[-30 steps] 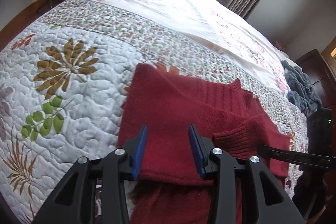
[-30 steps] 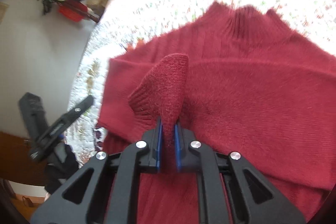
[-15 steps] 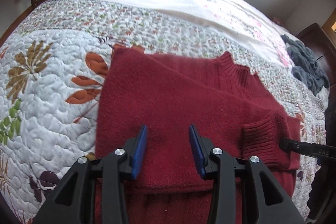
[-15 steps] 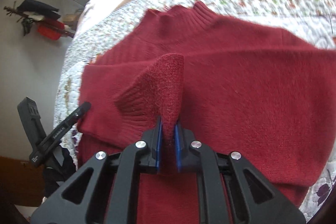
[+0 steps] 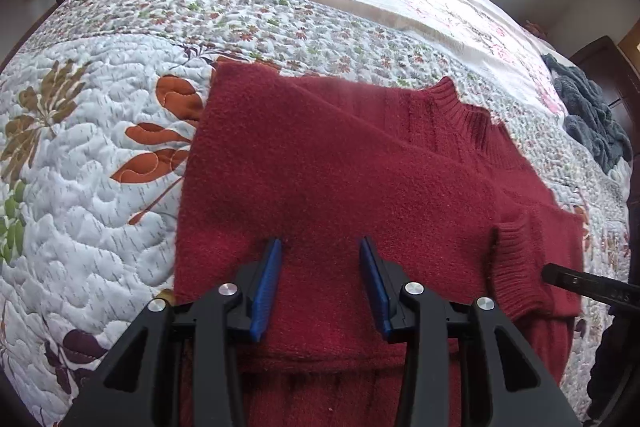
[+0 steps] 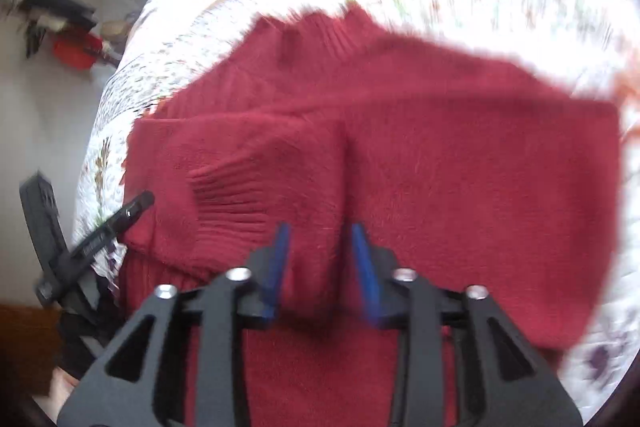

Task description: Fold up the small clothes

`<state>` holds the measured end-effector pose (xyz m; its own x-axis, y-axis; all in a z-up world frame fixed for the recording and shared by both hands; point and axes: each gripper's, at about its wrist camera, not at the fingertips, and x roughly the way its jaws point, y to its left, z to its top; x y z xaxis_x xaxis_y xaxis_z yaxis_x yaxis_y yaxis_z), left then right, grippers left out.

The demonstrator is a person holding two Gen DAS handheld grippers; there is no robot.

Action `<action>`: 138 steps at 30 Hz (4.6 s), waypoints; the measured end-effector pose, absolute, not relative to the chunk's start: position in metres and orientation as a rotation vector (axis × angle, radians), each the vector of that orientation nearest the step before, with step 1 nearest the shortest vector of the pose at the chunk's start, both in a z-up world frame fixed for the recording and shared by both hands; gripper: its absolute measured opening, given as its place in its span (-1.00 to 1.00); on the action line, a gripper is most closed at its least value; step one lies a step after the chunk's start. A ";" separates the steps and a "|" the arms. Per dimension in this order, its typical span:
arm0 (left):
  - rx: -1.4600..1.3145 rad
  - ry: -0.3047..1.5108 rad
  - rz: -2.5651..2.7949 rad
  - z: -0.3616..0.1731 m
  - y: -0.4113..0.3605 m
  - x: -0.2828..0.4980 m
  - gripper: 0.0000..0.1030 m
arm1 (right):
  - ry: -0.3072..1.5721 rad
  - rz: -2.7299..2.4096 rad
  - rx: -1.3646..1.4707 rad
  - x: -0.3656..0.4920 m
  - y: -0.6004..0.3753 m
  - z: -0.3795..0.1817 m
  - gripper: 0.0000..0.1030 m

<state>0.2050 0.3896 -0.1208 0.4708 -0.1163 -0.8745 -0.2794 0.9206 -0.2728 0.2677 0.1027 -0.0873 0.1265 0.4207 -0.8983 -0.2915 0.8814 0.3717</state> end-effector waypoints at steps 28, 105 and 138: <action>-0.432 1.136 0.043 -0.139 0.380 0.213 -0.09 | 1.323 0.547 0.303 0.260 0.065 -0.095 -0.81; -0.338 1.142 0.099 -0.099 0.345 0.029 0.30 | 1.293 0.425 0.372 0.069 -0.091 -0.086 -0.30; -0.360 1.245 0.256 -0.124 0.381 -0.154 0.38 | 1.463 0.426 0.463 -0.088 -0.145 -0.131 0.01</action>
<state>-0.1543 0.3813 -0.1245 0.3034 -0.0051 -0.9529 -0.3812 0.9158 -0.1263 -0.0883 -0.1446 -0.1310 0.0649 0.5406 -0.8388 0.0054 0.8404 0.5420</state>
